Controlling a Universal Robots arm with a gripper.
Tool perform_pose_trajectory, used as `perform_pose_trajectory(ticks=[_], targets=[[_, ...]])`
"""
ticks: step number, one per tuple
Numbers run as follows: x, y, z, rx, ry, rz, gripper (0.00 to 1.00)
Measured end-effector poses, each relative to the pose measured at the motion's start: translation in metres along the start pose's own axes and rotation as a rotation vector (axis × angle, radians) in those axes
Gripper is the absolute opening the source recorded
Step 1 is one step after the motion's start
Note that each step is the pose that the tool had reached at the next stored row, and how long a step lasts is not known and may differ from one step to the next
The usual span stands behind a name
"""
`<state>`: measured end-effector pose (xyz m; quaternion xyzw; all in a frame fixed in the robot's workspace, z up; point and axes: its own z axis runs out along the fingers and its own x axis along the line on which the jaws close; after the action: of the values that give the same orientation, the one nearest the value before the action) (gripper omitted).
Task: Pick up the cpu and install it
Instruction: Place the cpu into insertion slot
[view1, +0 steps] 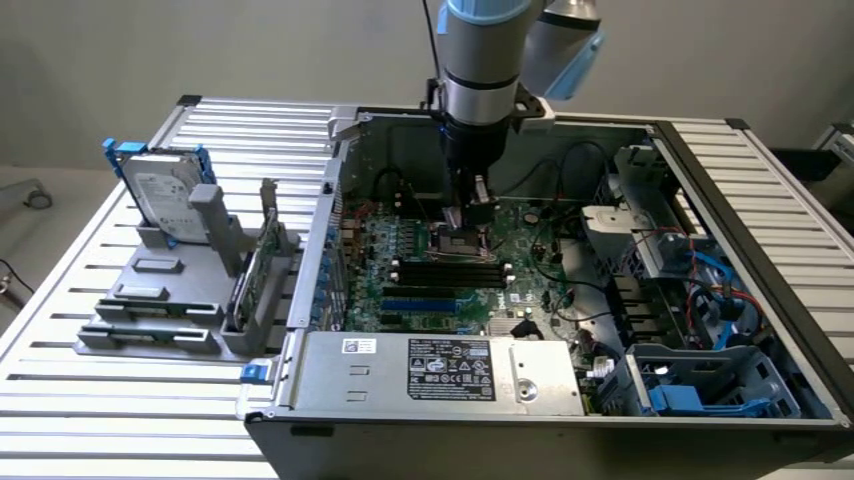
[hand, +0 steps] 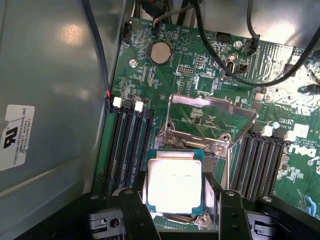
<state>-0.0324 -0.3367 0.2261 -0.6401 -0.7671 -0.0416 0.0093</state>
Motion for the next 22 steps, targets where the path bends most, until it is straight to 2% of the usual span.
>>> perform_pose_trajectory(ticks=[9,16,22], targets=[[0.0010,-0.0056,0.0024,-0.0053,-0.0040,0.078,0.54],[-0.0022,-0.0094,0.0037,-0.0074,-0.0053,0.103,0.54],[-0.0025,-0.0095,0.0060,-0.0130,-0.0098,0.188,0.54]])
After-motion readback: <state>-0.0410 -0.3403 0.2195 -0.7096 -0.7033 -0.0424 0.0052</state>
